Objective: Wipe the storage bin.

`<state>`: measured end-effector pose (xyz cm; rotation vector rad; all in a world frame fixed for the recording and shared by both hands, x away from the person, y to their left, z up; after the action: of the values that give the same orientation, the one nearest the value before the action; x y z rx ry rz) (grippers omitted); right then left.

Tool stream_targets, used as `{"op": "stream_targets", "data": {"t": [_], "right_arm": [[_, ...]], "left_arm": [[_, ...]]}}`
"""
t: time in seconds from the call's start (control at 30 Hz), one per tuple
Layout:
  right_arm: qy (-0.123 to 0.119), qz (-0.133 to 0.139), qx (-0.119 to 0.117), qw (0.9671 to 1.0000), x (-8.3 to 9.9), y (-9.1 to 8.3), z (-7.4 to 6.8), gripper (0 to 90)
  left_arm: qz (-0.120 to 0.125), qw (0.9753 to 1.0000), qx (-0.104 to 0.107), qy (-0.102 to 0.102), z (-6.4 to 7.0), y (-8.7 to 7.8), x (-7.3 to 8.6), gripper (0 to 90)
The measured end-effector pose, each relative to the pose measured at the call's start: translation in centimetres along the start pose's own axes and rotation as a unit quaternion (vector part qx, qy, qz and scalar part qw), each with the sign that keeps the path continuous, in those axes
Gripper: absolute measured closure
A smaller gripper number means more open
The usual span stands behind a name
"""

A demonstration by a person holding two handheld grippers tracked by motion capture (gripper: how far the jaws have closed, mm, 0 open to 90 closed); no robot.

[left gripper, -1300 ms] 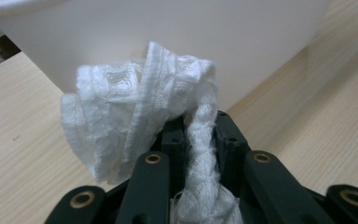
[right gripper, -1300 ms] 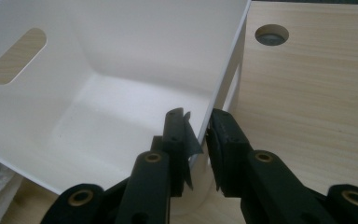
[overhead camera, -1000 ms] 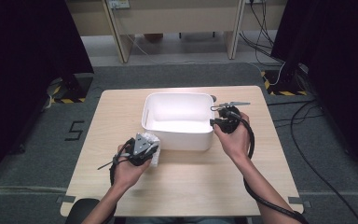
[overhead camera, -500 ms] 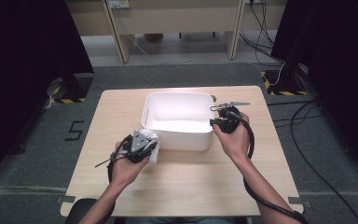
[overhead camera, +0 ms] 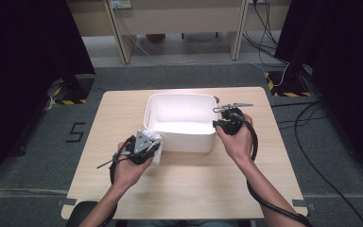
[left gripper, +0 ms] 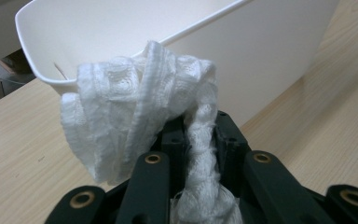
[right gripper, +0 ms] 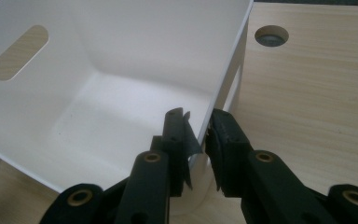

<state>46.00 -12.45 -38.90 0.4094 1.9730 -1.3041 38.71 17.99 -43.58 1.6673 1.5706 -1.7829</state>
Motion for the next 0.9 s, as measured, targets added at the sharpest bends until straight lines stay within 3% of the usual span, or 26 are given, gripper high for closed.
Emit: {"op": "stream_targets", "data": {"t": [0.13,0.9], "right_arm": [[-0.001,0.001,0.000,1.0000,0.01,0.00,-0.02,77.2],[-0.002,0.002,0.000,1.0000,0.03,0.00,-0.06,76.8]], "left_arm": [[0.009,0.9999,0.004,0.007,0.41,0.24,-0.33,77.3],[0.004,1.0000,0.007,0.005,0.87,0.67,-0.43,77.2]]}}
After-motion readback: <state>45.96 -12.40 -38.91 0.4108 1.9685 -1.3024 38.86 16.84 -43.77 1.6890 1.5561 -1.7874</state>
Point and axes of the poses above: each handheld gripper's, and its own axes: y roughly forward along the jaws, x roughly out of its underside, z roughly to its right, the point moved 1 cm from there along y, roughly forward along the jaws, and after that the axes turned 4 degrees about -x, right-handed, at the moved point
